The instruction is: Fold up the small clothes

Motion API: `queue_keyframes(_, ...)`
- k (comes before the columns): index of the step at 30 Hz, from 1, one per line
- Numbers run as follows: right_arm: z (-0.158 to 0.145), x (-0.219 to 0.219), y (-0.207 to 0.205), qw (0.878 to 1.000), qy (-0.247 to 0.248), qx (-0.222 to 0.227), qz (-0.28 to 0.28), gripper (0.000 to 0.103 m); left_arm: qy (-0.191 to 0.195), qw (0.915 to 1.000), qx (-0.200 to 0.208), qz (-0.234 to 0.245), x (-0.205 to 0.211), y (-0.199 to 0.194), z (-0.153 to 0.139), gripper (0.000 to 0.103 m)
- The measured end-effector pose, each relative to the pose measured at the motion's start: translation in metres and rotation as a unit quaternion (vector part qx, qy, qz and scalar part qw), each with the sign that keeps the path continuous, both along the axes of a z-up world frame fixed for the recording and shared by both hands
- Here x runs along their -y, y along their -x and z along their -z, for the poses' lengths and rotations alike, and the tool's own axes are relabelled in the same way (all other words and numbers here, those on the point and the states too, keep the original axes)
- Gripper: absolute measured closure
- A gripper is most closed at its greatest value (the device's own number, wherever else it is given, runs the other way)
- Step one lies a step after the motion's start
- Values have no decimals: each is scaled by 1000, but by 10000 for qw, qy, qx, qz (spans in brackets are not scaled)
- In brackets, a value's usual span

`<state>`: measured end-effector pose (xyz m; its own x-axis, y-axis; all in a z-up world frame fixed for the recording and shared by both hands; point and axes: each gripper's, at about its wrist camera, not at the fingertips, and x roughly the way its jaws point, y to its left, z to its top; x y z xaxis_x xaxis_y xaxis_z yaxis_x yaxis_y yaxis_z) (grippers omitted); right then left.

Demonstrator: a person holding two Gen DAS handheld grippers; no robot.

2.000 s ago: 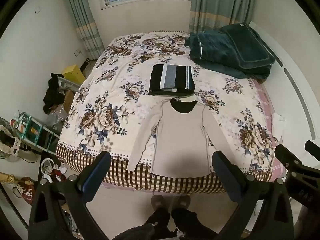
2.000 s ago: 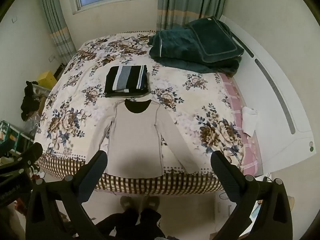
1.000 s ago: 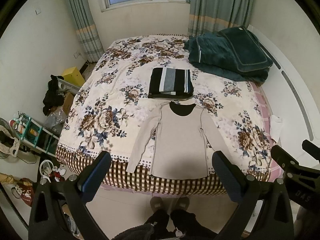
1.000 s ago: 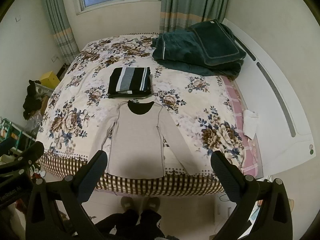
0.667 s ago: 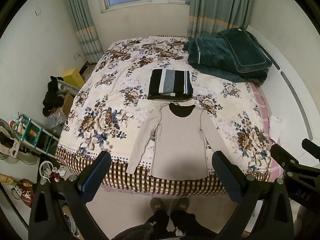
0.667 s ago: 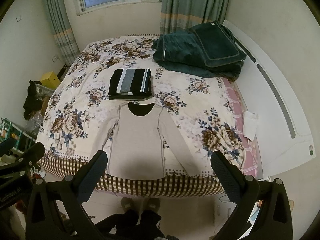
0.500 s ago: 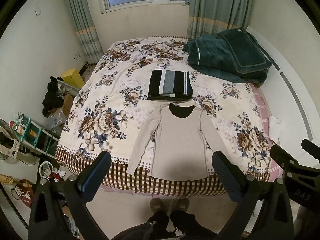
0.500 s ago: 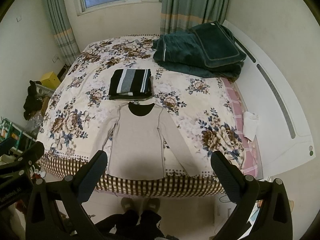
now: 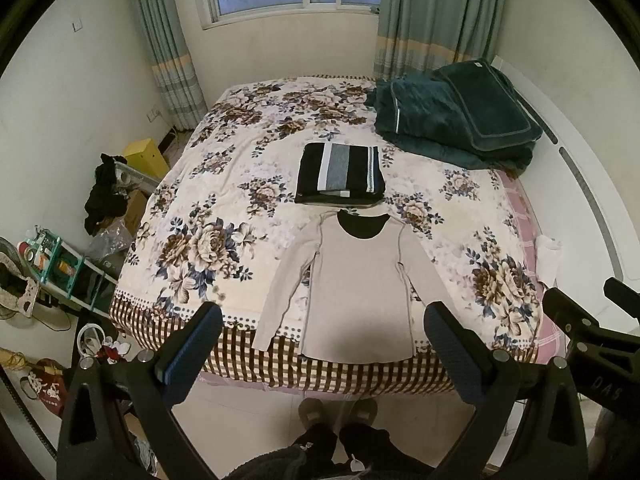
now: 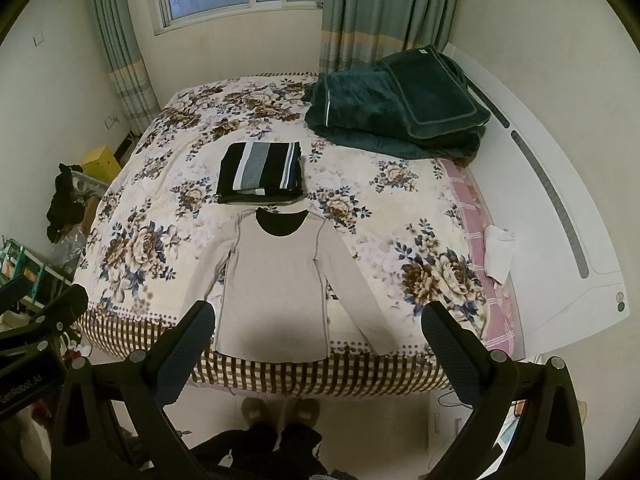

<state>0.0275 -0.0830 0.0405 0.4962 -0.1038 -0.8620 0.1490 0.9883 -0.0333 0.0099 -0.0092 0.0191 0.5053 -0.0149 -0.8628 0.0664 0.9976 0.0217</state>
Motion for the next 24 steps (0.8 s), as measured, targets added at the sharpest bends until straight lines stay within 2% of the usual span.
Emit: queue_keyframes(24,-7,-2,1,10000,13,38,29,0,30,10000,31,4,-3,4,1,0)
